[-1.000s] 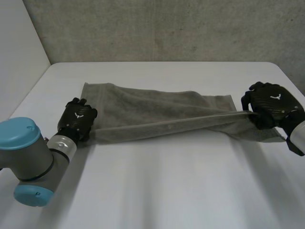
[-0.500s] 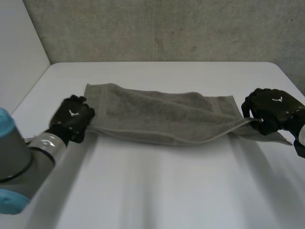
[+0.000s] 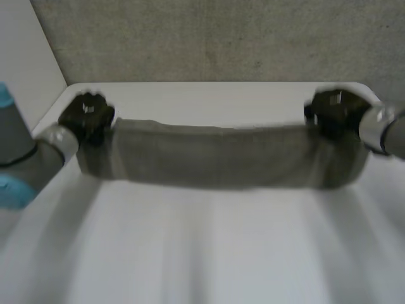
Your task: Fold the towel.
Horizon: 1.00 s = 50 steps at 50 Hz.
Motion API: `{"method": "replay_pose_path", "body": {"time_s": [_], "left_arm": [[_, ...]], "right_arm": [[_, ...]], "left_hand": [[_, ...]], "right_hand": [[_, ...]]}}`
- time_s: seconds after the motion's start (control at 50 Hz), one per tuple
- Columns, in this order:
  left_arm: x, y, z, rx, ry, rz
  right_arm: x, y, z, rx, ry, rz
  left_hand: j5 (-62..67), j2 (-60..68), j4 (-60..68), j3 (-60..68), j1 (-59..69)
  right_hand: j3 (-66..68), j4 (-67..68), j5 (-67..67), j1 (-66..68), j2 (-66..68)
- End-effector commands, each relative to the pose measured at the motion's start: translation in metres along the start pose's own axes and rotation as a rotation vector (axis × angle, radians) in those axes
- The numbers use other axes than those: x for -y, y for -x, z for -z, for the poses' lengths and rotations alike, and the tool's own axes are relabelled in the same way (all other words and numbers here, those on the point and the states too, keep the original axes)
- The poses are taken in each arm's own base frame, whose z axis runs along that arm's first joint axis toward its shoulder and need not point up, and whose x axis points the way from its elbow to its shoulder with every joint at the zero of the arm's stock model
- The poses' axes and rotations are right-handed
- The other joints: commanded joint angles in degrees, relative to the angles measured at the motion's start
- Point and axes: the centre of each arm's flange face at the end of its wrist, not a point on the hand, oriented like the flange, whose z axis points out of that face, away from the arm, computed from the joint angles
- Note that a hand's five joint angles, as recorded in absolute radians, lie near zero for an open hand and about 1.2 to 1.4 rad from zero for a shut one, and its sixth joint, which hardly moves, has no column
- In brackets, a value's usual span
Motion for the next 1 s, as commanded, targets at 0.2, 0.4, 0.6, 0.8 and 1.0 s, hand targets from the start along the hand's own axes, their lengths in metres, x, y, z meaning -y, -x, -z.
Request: {"method": "replay_pose_path", "body": {"time_s": [0.2, 0.4, 0.6, 0.8, 1.0], "left_arm": [[0.203, 0.094, -0.011, 0.356, -0.702, -0.014], [0.109, 0.063, -0.027, 0.236, -0.511, -0.005], [0.004, 0.005, -0.014, 0.100, -0.298, 0.037], [-0.020, 0.008, 0.035, 0.081, -0.199, -0.022], [0.031, 0.046, 0.108, 0.121, -0.272, 0.021]], "right_arm": [[0.136, -0.086, 0.013, -0.359, -0.643, -0.048], [0.067, -0.037, 0.010, -0.207, -0.445, -0.047], [-0.016, 0.019, 0.006, -0.068, -0.192, -0.029], [-0.051, 0.029, 0.032, -0.006, -0.078, -0.036], [-0.003, -0.005, 0.110, -0.019, -0.098, -0.077]], "left_hand": [[4.3, 2.8, -3.8, -3.3, 5.4], [4.3, 2.8, -3.8, -3.3, 5.4], [4.3, 2.8, -3.8, -3.3, 5.4], [4.3, 2.8, -3.8, -3.3, 5.4], [4.3, 2.8, -3.8, -3.3, 5.4]], "right_hand": [[-3.0, -4.4, 3.1, 3.7, 4.2], [-3.0, -4.4, 3.1, 3.7, 4.2], [-3.0, -4.4, 3.1, 3.7, 4.2], [-3.0, -4.4, 3.1, 3.7, 4.2], [-3.0, -4.4, 3.1, 3.7, 4.2]]}}
